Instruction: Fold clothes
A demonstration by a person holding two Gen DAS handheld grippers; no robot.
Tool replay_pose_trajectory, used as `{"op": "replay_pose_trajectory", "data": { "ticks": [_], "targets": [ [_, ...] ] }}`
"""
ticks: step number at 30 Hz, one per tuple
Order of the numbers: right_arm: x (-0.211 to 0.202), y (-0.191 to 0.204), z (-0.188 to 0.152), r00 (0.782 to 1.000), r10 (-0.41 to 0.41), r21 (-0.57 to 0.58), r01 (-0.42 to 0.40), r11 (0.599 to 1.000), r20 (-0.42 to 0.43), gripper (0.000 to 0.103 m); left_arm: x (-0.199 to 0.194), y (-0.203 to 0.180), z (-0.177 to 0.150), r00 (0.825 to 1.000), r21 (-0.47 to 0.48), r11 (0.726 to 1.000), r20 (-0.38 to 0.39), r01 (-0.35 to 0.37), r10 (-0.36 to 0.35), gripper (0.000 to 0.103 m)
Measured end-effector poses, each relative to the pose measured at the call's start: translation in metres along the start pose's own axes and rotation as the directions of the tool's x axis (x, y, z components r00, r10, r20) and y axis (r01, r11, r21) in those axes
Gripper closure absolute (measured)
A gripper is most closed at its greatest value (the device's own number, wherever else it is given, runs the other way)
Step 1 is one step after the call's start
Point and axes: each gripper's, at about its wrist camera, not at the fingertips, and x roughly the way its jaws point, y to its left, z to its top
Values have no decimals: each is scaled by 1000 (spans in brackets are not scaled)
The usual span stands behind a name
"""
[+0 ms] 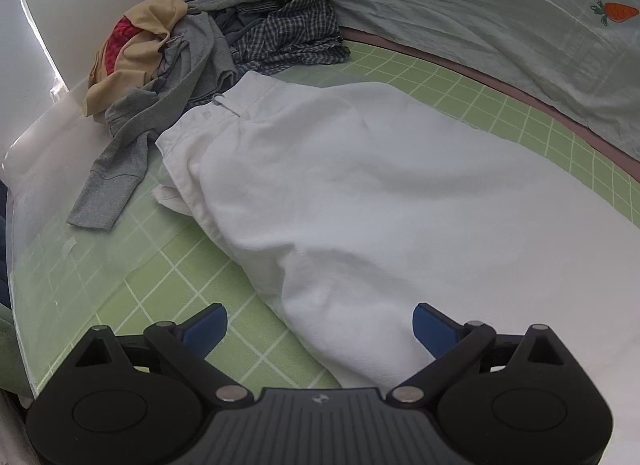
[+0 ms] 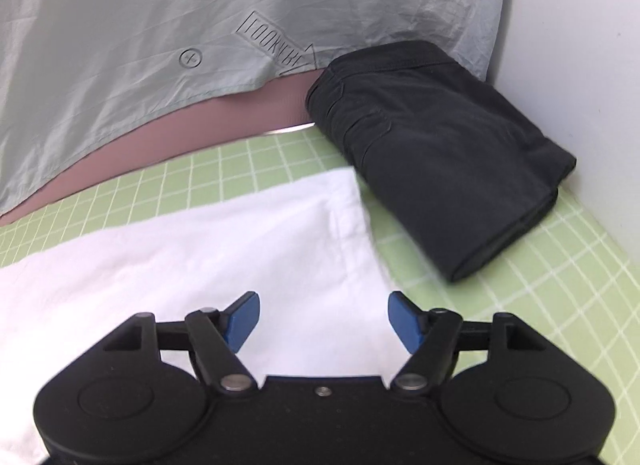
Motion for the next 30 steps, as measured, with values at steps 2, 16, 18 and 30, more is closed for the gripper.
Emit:
{"op": "replay_pose_trajectory", "data": {
  "ticks": [2, 16, 18, 30],
  "targets": [
    [-13, 17, -23, 999, 16, 19, -15, 1000, -38, 27, 1, 15, 2, 1000, -19, 1000, -3, 18, -18, 4],
    [-55, 117, -102, 969, -163, 0, 166, 986, -183, 23, 37, 106, 60, 988, -86, 985, 4, 153, -153, 4],
    [-59, 128, -106, 963, -192, 56, 206, 977, -189, 23, 50, 115, 73, 982, -111, 976, -11, 188, -190, 4],
    [-61, 177, -116, 924, -313, 187, 355, 916, -220, 20, 109, 141, 87, 918, -244, 905, -109, 347, -382, 0]
  ]
}}
